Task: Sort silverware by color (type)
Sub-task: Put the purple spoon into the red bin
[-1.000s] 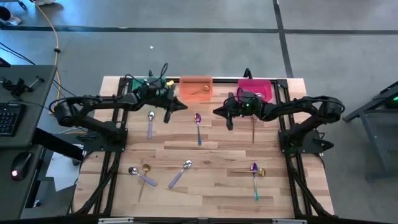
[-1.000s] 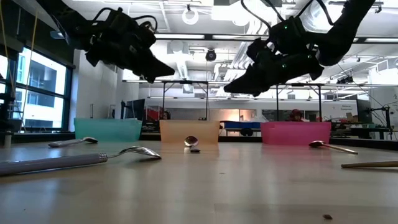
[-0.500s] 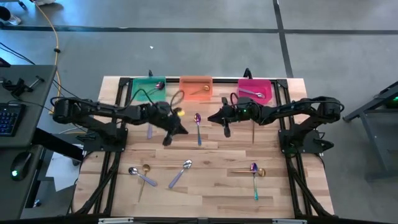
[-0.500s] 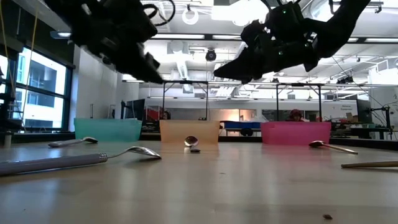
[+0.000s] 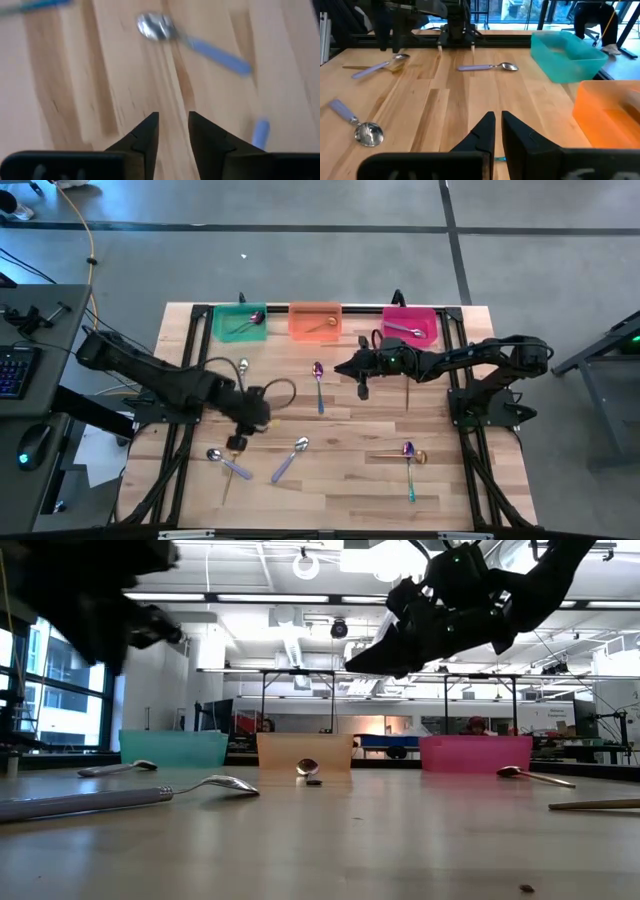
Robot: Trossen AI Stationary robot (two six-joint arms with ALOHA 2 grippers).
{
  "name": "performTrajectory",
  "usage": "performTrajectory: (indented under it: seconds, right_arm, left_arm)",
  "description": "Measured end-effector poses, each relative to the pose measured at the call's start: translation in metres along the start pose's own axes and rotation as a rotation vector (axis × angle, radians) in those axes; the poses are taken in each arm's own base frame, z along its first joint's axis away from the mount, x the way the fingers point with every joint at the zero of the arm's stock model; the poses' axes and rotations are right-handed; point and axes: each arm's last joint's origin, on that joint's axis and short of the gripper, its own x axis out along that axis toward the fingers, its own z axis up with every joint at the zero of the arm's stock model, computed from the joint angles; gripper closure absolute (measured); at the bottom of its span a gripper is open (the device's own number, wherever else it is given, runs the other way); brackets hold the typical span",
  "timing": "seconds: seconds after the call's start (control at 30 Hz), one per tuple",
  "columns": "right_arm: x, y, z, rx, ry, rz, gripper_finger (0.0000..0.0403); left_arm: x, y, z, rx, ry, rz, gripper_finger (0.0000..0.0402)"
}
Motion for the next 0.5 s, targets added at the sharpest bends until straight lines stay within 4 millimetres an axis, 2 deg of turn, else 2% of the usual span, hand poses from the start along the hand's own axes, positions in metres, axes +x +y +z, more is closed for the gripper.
performTrajectory:
  seconds: [0.17, 0.5]
  right_arm:
    - [0.002, 0.009, 0.002, -0.008, -0.009, 0.000, 0.0387]
    - [0.003, 0.017, 0.002, -0.012, -0.009, -0.015, 0.0387]
  left_arm:
    - [0.001, -0.025, -0.013, 0.018, 0.105, -0.014, 0.0283]
    - [0.006, -0.061, -0.022, 0.031, 0.123, -0.049, 0.0252]
